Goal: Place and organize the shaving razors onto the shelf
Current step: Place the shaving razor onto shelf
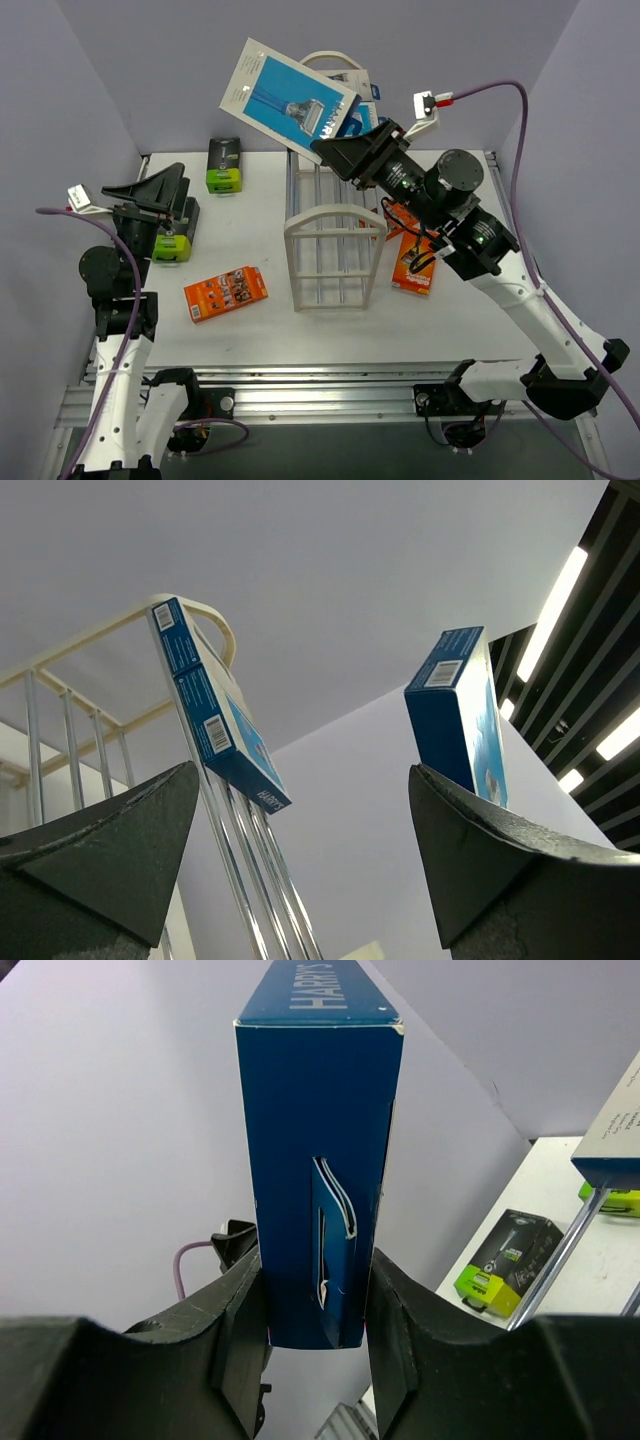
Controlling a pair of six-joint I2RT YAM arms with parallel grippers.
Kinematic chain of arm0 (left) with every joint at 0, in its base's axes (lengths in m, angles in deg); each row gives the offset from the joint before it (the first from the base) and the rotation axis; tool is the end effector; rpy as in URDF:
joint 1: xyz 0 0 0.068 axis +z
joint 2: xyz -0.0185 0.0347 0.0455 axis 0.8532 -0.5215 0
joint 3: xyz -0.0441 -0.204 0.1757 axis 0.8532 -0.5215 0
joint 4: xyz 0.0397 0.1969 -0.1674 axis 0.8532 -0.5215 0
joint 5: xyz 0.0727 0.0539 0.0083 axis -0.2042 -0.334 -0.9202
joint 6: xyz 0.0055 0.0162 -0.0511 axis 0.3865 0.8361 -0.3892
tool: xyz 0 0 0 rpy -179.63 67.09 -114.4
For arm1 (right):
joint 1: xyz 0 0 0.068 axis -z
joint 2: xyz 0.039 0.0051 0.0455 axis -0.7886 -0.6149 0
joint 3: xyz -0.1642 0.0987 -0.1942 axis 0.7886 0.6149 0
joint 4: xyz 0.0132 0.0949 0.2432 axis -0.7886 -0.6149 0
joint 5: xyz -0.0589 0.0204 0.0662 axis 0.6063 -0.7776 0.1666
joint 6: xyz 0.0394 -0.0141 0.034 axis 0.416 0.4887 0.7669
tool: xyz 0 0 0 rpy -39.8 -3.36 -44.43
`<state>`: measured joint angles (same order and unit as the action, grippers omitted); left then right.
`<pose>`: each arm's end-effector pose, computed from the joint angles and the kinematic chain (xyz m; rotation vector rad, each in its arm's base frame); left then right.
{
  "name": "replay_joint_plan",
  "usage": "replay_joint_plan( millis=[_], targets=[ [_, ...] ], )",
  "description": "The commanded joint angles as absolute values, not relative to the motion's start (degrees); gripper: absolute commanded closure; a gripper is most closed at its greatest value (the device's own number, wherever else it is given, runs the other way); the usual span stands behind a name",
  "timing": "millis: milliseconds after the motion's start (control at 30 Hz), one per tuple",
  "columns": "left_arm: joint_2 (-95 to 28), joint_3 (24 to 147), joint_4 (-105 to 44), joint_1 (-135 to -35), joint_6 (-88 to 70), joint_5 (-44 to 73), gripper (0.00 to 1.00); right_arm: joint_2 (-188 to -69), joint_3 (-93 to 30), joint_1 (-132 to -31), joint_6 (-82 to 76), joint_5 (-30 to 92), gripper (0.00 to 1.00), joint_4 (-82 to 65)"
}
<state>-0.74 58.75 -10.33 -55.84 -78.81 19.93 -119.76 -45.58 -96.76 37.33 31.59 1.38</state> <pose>0.1660 -0.0006 0.4083 -0.6585 1.0773 -1.3440 0.1769 0.1815 0.5449 -0.1022 1.2315 1.4897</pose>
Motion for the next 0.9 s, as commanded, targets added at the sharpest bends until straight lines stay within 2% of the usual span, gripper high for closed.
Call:
replay_joint_plan(
  millis=[0,200,533,867],
  targets=[
    [-1.2,63.3,-11.5,-56.2,-74.7,20.8,0.06,-116.5,-48.5,-94.5,38.1,26.0,1.00,2.7],
    [-3.6,68.7,-15.1,-57.2,-69.3,21.7,0.06,-114.5,-47.9,-91.3,37.8,22.5,1.00,-0.4],
    [-11.7,76.5,-16.5,-57.2,-62.7,32.4,0.06,-112.7,-47.5,-82.0,39.3,8.2,1.00,-3.3],
    [-14.3,81.1,-23.1,-57.2,-52.6,36.9,0.06,-113.0,-42.7,-70.1,47.6,-7.3,1.00,3.2]
  ],
)
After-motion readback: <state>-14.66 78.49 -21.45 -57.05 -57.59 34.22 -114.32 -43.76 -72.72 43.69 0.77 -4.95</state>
